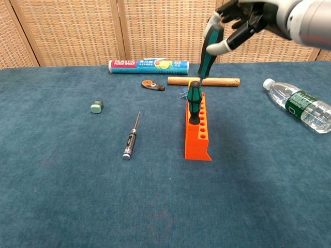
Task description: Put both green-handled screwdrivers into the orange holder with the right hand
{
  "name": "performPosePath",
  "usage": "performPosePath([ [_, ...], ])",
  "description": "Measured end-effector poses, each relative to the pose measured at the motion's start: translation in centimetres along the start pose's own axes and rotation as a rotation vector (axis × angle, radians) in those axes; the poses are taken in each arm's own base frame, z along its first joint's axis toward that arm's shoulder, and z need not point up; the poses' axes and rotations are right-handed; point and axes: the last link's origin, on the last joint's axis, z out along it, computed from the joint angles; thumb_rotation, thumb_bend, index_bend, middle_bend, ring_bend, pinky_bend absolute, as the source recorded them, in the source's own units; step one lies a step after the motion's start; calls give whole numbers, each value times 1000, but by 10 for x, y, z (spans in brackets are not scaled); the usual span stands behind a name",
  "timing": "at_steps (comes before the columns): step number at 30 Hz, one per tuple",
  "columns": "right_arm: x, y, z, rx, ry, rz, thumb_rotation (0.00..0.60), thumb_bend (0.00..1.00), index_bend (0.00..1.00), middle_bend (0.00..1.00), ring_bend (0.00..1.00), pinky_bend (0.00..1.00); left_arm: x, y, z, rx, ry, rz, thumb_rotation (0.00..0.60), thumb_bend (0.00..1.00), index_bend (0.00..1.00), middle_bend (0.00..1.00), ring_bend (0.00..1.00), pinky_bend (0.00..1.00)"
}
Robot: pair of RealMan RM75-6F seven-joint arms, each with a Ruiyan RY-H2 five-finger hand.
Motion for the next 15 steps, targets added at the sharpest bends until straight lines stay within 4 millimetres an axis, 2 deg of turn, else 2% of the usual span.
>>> performPosePath([
  [4,-11,3,7,-24,-16,-20,600,434,651,104,0,27,1,-1,0,2,0,-4,600,0,0,0,0,0],
  [15,-25,11,14,-51,-32,-69,600,434,651,104,0,27,1,-2,1,3,-1,-10,600,0,0,0,0,0],
])
